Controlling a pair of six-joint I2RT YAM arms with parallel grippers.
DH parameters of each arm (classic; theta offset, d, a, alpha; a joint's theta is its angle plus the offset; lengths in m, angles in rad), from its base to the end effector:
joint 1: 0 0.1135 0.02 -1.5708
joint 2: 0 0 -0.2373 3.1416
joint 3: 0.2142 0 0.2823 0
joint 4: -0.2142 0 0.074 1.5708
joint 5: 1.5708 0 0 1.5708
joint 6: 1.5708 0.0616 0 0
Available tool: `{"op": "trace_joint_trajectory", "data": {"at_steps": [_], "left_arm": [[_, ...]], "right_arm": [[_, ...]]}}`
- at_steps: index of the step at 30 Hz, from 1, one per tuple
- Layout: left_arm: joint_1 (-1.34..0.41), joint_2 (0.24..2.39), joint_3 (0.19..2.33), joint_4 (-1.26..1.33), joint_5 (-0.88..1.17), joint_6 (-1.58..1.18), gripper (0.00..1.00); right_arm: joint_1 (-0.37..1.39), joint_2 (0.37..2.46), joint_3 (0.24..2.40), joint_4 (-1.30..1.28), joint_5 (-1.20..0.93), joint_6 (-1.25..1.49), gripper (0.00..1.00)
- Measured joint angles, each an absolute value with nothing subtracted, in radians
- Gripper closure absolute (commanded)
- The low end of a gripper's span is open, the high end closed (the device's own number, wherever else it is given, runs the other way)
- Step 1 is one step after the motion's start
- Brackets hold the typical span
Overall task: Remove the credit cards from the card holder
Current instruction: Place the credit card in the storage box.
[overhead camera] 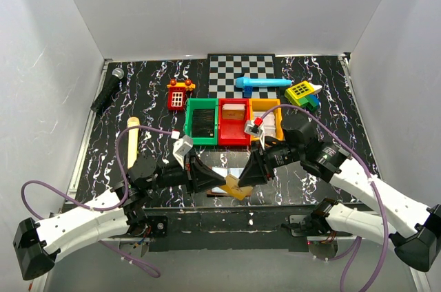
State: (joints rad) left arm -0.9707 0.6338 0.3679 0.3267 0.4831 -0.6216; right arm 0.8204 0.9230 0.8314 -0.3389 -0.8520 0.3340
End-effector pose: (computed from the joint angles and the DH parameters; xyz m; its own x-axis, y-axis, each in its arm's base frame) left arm 0.1114 -0.2134 0.2473 -0.5502 -0.1092 -0.8279 0.8270 0.0663 -0.5583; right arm 0.1441 0.2226 0.2894 -0.5797 -0.3051 -0.7556 -0.8023 0.0517 0.5946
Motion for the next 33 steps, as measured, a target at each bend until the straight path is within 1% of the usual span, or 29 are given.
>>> {"op": "trace_joint_trajectory", "data": {"at_steps": [12, 16, 25, 27, 28, 31, 32, 33], "left_arm": [[-0.971, 0.646, 0.368, 0.338, 0.477, -0.632, 1.0], [-0.971, 0.646, 0.367, 0.338, 0.477, -0.633, 1.0], [-0.971, 0.646, 0.366, 0.338, 0.474, -0.635, 1.0], [-0.971, 0.646, 0.366, 0.338, 0.472, -0.636, 1.0], [-0.971, 0.646, 0.365, 0.338, 0.47, -0.636, 1.0], [-0.971, 0.643, 0.358, 0.342, 0.466, -0.64, 1.0], [-0.971, 0.641, 0.356, 0.344, 0.463, -0.64, 0.95], [-0.971, 0.638, 0.355, 0.345, 0.46, -0.64, 0.81]], "right_arm": [[0.82, 0.908, 0.813, -0.279, -0.838, 0.369, 0.69], [0.82, 0.901, 0.813, -0.266, -0.833, 0.373, 0.77], [0.82, 0.898, 0.807, -0.258, -0.833, 0.384, 0.89], [0.82, 0.897, 0.807, -0.258, -0.833, 0.386, 0.97], [0.82, 0.896, 0.807, -0.258, -0.833, 0.387, 0.99], [0.82, 0.894, 0.807, -0.258, -0.833, 0.387, 0.99], [0.82, 0.894, 0.807, -0.258, -0.833, 0.387, 0.99], [0.82, 0.894, 0.807, -0.258, -0.833, 0.387, 0.99]]}}
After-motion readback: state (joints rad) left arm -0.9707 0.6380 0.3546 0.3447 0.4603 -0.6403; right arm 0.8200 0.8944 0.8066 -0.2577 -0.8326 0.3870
